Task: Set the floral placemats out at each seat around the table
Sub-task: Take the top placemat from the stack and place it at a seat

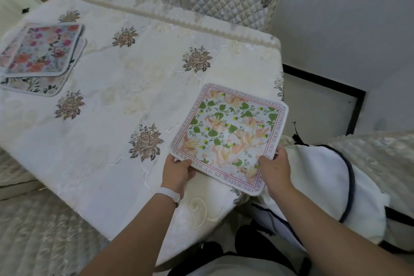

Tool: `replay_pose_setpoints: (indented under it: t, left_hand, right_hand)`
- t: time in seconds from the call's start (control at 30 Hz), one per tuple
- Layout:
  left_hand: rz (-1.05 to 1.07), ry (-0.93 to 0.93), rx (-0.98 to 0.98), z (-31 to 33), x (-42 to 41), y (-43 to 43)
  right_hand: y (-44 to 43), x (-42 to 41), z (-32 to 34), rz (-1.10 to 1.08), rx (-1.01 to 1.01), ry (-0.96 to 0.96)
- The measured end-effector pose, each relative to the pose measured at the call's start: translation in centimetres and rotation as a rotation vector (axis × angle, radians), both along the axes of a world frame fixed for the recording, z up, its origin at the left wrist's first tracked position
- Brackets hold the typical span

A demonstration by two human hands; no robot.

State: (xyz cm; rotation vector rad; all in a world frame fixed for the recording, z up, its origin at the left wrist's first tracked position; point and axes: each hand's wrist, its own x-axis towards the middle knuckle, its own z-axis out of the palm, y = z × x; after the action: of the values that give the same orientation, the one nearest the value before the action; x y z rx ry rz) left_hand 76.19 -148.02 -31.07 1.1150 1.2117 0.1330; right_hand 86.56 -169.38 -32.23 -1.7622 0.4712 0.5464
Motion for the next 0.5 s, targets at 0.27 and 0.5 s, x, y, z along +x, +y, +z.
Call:
replay_pose_setpoints:
  t: [0.27, 0.5]
  left_hand:
    - [-0.47, 0.086, 0.5, 0.9, 0.2, 4.9]
    - [-1.2, 0.288, 0.918, -1.4, 0.1, 9.7]
  right_hand:
    - [-2.7, -1.4, 0.4, 0.391, -0.204, -0.183]
    - [-4.2, -5.4, -1.2, 0.795, -0.463, -0.265]
